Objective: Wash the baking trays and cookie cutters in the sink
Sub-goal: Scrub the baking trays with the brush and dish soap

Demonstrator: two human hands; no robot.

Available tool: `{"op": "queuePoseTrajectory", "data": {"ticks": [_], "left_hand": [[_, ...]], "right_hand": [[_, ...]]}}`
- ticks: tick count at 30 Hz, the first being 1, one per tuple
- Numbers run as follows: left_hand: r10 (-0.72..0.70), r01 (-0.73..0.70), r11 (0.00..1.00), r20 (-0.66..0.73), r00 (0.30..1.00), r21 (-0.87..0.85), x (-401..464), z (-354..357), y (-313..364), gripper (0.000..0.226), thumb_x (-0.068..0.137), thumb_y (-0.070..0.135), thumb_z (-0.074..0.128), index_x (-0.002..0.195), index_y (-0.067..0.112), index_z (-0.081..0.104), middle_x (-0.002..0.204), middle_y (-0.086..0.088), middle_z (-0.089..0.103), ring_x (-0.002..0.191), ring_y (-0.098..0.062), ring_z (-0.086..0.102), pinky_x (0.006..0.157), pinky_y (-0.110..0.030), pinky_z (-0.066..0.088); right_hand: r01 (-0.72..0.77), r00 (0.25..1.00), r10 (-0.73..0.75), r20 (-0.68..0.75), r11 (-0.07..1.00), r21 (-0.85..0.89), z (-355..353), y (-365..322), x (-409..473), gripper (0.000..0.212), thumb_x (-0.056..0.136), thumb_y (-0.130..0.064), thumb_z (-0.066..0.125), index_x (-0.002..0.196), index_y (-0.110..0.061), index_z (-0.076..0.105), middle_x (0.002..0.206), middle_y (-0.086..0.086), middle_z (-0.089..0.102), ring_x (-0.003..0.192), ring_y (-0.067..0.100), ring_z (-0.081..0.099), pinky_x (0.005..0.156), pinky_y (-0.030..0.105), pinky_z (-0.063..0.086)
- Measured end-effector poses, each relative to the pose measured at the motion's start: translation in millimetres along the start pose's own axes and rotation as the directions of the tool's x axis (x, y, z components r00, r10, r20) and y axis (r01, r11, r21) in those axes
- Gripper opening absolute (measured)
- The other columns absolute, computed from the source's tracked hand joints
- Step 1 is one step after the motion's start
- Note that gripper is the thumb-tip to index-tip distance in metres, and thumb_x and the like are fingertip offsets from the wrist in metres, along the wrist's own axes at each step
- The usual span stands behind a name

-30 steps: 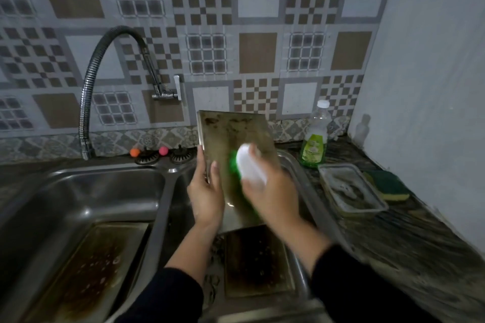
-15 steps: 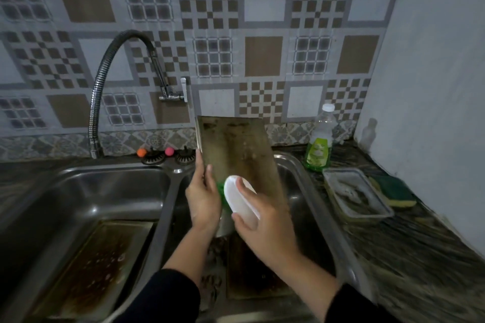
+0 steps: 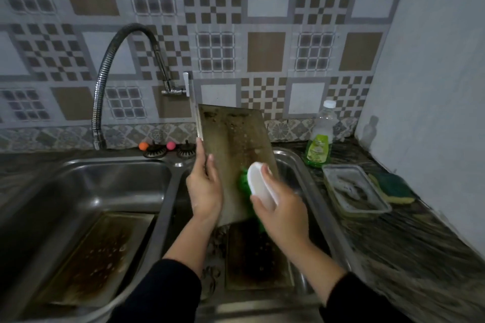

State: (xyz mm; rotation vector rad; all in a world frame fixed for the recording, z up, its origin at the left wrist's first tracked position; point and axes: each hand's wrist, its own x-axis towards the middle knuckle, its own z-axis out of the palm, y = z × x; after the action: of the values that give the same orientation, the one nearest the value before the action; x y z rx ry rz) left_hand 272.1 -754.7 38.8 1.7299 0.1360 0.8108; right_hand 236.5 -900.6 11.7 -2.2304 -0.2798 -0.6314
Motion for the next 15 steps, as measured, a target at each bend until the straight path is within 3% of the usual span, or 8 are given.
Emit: {"op": "queuePoseTrajectory", "data": {"ticks": [3, 6, 8, 10, 13, 15], "left_hand": [[0.000, 0.006, 0.998, 0.108, 0.994, -0.057, -22, 6, 3, 0.048, 0.101, 0.015, 0.045, 0.143, 0.032, 0.030, 0.125, 0.013, 0.058, 0.102, 0.017, 0.055, 0.091, -0.004, 0.042], [0.000, 0.002, 1.000, 0.124, 0.992, -0.011, -28, 4, 3, 0.050, 0.100, 0.019, 0.045, 0.139, 0.043, 0.025, 0.129, 0.006, 0.060, 0.106, 0.006, 0.058, 0.100, -0.023, 0.046], [0.065, -0.077, 0.993, 0.129, 0.990, 0.086, -27, -2, 3, 0.053, 0.100, 0.024, 0.046, 0.140, 0.049, 0.022, 0.125, 0.006, 0.063, 0.103, 0.001, 0.060, 0.094, -0.028, 0.050], [0.199, -0.241, 0.941, 0.187, 0.962, 0.239, -27, -8, 6, 0.057, 0.100, 0.028, 0.046, 0.143, 0.051, 0.015, 0.118, 0.007, 0.065, 0.097, -0.008, 0.064, 0.081, -0.032, 0.054], [0.277, -0.395, 0.836, 0.329, 0.903, 0.380, -31, -11, 5, 0.061, 0.101, 0.032, 0.040, 0.146, 0.052, 0.004, 0.122, 0.007, 0.063, 0.091, -0.015, 0.067, 0.068, -0.032, 0.053], [0.293, -0.453, 0.794, 0.397, 0.870, 0.406, -32, -16, 4, 0.060, 0.101, 0.033, 0.038, 0.147, 0.046, 0.004, 0.127, 0.004, 0.061, 0.088, -0.019, 0.068, 0.066, -0.034, 0.054]], "right_hand": [[-0.136, 0.988, 0.128, -0.085, 0.986, -0.098, -9, -2, 63, 0.065, 0.089, -0.035, 0.062, 0.147, -0.032, 0.031, 0.123, 0.002, 0.063, 0.105, 0.020, 0.060, 0.082, 0.029, 0.048], [-0.253, 0.967, 0.246, -0.074, 0.960, -0.122, -23, -4, 103, 0.069, 0.093, -0.040, 0.054, 0.151, -0.033, 0.018, 0.140, 0.007, 0.050, 0.118, 0.027, 0.053, 0.084, 0.033, 0.046], [-0.239, 0.971, 0.238, -0.031, 0.971, -0.010, -21, -15, 101, 0.076, 0.090, -0.051, 0.053, 0.150, -0.042, 0.006, 0.152, 0.005, 0.035, 0.125, 0.029, 0.048, 0.089, 0.037, 0.047], [-0.221, 0.975, 0.218, 0.033, 0.970, 0.100, -13, -35, 95, 0.080, 0.082, -0.068, 0.050, 0.145, -0.054, 0.001, 0.155, 0.002, 0.027, 0.129, 0.028, 0.046, 0.091, 0.040, 0.048], [-0.290, 0.957, 0.290, 0.024, 0.943, 0.161, -1, -62, 94, 0.080, 0.076, -0.075, 0.050, 0.143, -0.057, 0.009, 0.148, 0.004, 0.039, 0.123, 0.023, 0.050, 0.084, 0.034, 0.048], [-0.313, 0.944, 0.322, -0.067, 0.942, 0.117, 1, -76, 95, 0.073, 0.082, -0.061, 0.056, 0.143, -0.055, 0.018, 0.128, 0.004, 0.053, 0.099, 0.017, 0.056, 0.071, 0.030, 0.044]]}}
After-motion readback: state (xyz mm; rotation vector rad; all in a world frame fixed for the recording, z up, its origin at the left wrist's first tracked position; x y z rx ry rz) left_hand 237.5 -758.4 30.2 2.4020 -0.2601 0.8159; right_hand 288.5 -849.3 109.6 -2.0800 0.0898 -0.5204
